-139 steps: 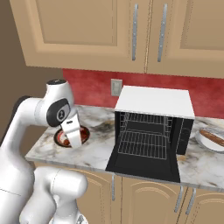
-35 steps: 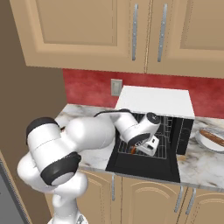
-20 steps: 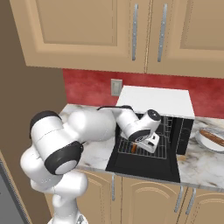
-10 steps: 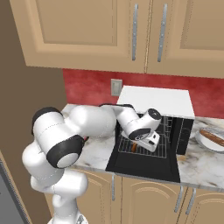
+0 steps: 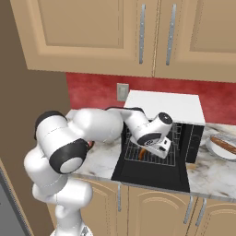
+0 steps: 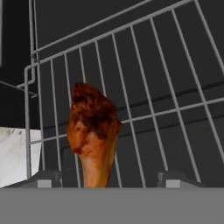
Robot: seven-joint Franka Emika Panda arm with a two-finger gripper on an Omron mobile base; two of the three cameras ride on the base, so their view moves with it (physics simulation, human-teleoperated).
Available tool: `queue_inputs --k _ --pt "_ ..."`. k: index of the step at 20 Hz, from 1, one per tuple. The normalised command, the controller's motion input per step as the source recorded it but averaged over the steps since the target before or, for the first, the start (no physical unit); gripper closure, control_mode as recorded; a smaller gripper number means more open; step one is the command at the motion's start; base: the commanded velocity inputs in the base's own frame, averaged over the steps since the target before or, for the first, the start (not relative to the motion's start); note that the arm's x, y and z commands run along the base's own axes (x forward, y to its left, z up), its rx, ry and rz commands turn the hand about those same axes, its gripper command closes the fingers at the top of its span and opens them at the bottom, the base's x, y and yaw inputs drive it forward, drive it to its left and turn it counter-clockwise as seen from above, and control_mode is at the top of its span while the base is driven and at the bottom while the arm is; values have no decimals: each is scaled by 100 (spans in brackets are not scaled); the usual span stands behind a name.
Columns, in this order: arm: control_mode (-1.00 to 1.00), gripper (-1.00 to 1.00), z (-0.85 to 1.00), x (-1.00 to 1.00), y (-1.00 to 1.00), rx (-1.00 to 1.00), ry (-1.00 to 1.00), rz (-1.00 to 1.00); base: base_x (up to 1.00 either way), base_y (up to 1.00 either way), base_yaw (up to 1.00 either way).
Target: Open the toaster oven door. Place the baguette on the top rack in the toaster oven and place the chicken drumstick on the bottom rack.
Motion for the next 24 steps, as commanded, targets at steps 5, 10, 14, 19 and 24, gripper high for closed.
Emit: queue_inputs --k 5,10,14,19,24 --pt "-100 -100 30 -13 -16 0 0 0 0 0 0" --pt "-100 -100 32 -82 0 0 -1 2 0 0 0" --pt "-100 -100 45 -94 0 0 -1 2 0 0 0" --pt "-100 -100 1 -54 47 -4 3 5 0 0 0" --pt "-100 -100 0 0 34 -1 1 8 0 0 0"
